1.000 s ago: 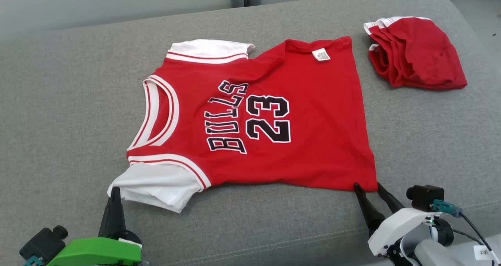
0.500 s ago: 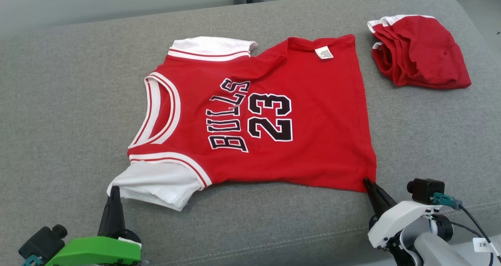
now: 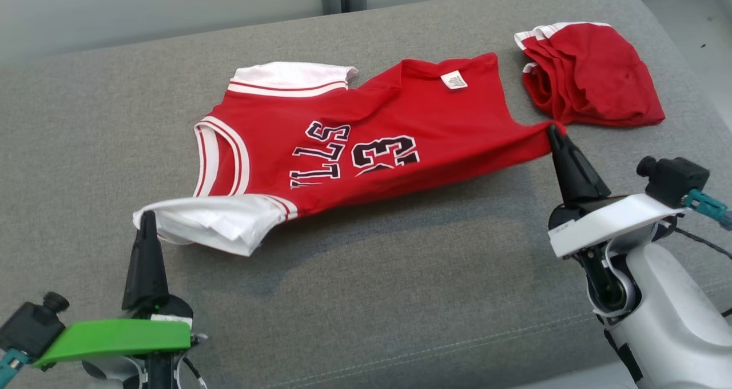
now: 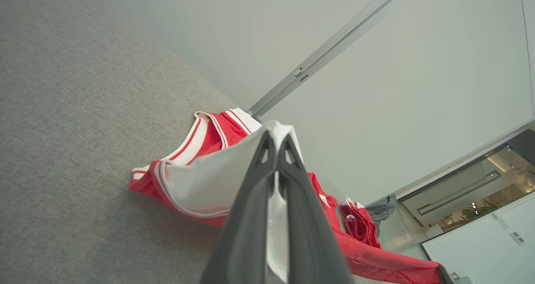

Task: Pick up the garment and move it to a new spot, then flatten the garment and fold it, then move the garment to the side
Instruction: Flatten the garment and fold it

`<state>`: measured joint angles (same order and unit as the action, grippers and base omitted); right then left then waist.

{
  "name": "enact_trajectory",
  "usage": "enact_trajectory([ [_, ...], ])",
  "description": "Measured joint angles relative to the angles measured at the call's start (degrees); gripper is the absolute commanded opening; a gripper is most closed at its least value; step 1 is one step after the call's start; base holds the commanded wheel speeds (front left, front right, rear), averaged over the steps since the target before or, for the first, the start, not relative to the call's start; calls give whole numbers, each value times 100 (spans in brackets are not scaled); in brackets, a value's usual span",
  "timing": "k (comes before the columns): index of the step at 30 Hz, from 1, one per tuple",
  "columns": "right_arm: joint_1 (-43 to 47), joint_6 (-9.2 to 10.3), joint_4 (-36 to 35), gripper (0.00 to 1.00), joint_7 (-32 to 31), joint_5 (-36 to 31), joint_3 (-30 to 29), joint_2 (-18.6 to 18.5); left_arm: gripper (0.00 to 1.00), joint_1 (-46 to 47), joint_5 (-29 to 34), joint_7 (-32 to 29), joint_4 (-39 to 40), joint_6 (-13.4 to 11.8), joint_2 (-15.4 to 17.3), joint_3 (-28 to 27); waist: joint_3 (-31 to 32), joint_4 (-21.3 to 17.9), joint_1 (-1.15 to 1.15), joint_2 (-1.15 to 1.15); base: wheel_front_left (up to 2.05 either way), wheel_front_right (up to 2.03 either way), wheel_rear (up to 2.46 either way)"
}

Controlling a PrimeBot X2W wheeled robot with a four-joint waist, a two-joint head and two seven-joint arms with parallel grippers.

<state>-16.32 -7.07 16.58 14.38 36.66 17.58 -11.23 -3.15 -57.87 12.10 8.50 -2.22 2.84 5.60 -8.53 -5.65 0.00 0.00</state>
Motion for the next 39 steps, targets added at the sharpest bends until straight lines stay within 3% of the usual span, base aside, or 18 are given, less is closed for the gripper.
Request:
enact_trajectory([
  [5, 3, 0, -1228, 0, 18, 335, -246, -44, 0, 220, -297, 105, 746, 282, -5, -214, 171, -97, 0, 0, 0, 0, 0],
  [12, -25, 0, -2833, 0, 23, 485, -862, -326, 0, 778, -168, 156, 2204, 526, 112, -419, 360, -184, 0, 0, 0, 0, 0],
  [17, -115, 0, -3164, 0, 30, 676, -868, -543, 0, 1141, -119, 1, 2711, 504, 372, -426, 393, -189, 0, 0, 0, 0, 0],
  [20, -88, 0, -2830, 0, -100, 838, -633, -778, 0, 1279, -140, -346, 2540, 167, 420, -360, 336, -168, 0, 0, 0, 0, 0],
  [24, -305, 0, -2029, 0, -717, 1110, -132, -782, 0, 1507, -263, -702, 1640, -192, 436, -276, 197, -143, 0, 0, 0, 0, 0],
  [28, -1661, 0, -1271, 0, -1203, 776, 268, -836, 0, 2580, -194, -843, 619, -304, 467, -272, 116, -96, 0, 0, 0, 0, 0],
  [33, -3633, 0, -1199, 0, -912, 506, -461, -815, 0, 4365, -172, -591, 570, -331, 293, -549, 202, 15, 0, 0, 0, 0, 0],
  [36, -3838, -7, -968, 0, -909, 545, -495, -818, 0, 4619, -180, -613, 493, -331, 277, -517, 291, 83, 0, 0, 0, 0, 0],
  [39, -3295, 13, -274, 0, -1436, 720, -163, -817, 0, 4112, -168, -870, 149, -393, 277, -378, 336, 166, 0, 0, 0, 0, 0],
])
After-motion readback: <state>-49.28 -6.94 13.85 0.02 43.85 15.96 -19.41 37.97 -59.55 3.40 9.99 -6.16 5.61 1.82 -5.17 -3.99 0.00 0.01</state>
